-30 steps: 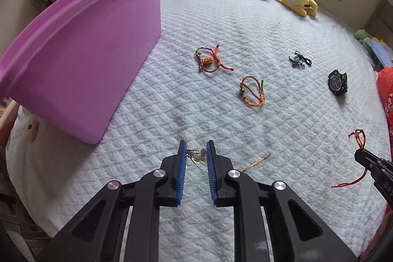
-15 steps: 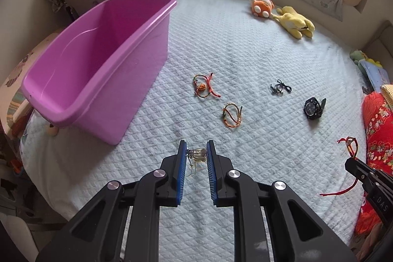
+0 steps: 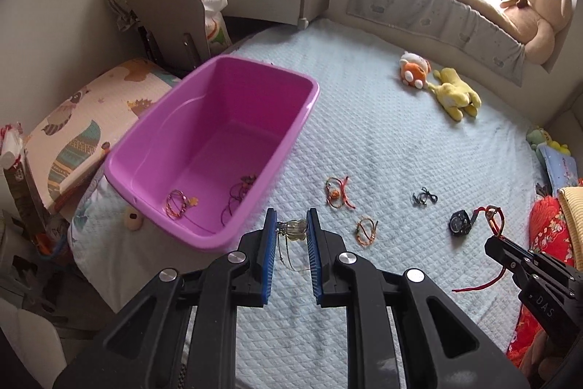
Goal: Organize jewelry
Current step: 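Carry both items into the pink tub and open both tools to release them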
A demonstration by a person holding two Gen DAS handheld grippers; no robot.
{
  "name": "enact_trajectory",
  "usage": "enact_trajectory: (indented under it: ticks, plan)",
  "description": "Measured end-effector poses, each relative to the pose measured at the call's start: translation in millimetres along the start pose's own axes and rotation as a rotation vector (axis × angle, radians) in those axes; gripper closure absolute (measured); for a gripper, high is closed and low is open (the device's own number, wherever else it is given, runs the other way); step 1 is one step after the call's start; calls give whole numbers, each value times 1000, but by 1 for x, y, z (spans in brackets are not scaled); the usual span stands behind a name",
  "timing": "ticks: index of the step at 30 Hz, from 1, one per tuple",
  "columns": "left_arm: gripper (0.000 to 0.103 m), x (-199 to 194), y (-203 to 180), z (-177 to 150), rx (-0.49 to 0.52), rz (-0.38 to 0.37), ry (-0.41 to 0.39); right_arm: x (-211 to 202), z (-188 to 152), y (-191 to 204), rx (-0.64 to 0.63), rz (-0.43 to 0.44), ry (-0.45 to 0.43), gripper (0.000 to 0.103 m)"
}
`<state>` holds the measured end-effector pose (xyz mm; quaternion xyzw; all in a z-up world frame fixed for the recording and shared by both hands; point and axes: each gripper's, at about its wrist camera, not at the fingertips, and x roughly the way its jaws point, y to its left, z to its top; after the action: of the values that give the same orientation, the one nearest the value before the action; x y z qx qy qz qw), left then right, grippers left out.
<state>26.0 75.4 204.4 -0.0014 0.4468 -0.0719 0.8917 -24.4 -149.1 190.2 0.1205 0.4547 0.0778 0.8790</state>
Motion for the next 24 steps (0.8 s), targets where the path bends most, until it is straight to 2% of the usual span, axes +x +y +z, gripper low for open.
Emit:
enact_trajectory:
  ticks: [7,13,19,24]
  plan:
    - [87,-6,49,65,45,-37,-51,19,61,70,-26,30,-38,96]
    - [86,15,93,103,70,-37,-52,53,106,131,-39,62,-42,96]
    - [86,53,133,127,63,-44,-5,107,137,176,-40,93,28,96]
    - [86,101,153,122,71,-59,60,160,142,195,-47,69,122,96]
